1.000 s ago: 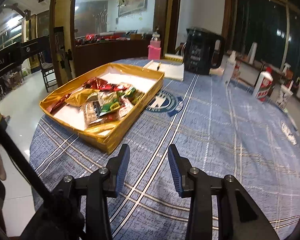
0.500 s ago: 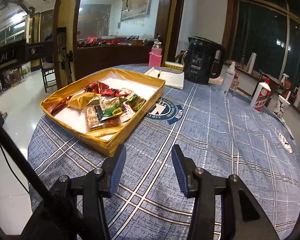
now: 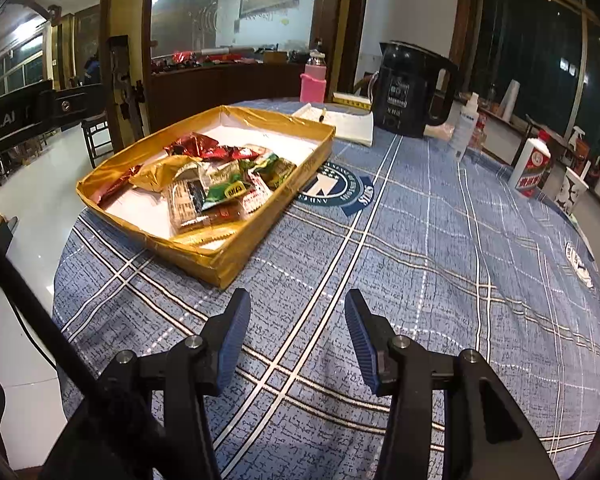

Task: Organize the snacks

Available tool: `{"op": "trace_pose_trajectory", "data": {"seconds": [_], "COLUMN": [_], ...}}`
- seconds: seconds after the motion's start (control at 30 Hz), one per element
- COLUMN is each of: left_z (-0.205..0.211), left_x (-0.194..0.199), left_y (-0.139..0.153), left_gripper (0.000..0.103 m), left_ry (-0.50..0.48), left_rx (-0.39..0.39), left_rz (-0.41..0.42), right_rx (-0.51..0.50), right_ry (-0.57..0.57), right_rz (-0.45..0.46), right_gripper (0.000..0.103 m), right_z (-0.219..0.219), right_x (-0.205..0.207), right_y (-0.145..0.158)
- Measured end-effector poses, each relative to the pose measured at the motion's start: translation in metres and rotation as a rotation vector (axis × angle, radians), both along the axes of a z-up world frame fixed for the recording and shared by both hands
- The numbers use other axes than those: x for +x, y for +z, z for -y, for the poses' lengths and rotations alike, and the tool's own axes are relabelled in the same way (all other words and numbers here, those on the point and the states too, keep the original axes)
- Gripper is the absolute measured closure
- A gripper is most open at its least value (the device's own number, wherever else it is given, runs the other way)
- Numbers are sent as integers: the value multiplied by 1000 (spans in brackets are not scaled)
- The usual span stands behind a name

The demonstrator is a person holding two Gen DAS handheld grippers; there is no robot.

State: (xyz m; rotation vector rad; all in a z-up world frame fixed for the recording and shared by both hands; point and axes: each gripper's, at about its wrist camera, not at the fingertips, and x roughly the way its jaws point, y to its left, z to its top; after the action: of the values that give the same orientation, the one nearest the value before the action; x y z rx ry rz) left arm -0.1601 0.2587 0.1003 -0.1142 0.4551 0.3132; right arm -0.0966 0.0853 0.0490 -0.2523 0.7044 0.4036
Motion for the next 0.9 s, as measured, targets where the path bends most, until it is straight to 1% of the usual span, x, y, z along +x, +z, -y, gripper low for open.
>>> {"op": "trace_pose_trajectory", "data": {"seconds": [0.43, 0.9], "left_z": [2, 4], "left_x": [6, 9], "left_y": [-11, -16], "left_gripper": [12, 12], "left_ry": [20, 10], "left_rx": [28, 35], "left_rz": [-64, -86], "right_rx": [-45, -64], "right_ry": [-62, -62], "right_rz": [-68, -84], "right_gripper": [54, 53], "right_z": [7, 5], "right_x": [12, 13], "right_y": [-14, -18]}}
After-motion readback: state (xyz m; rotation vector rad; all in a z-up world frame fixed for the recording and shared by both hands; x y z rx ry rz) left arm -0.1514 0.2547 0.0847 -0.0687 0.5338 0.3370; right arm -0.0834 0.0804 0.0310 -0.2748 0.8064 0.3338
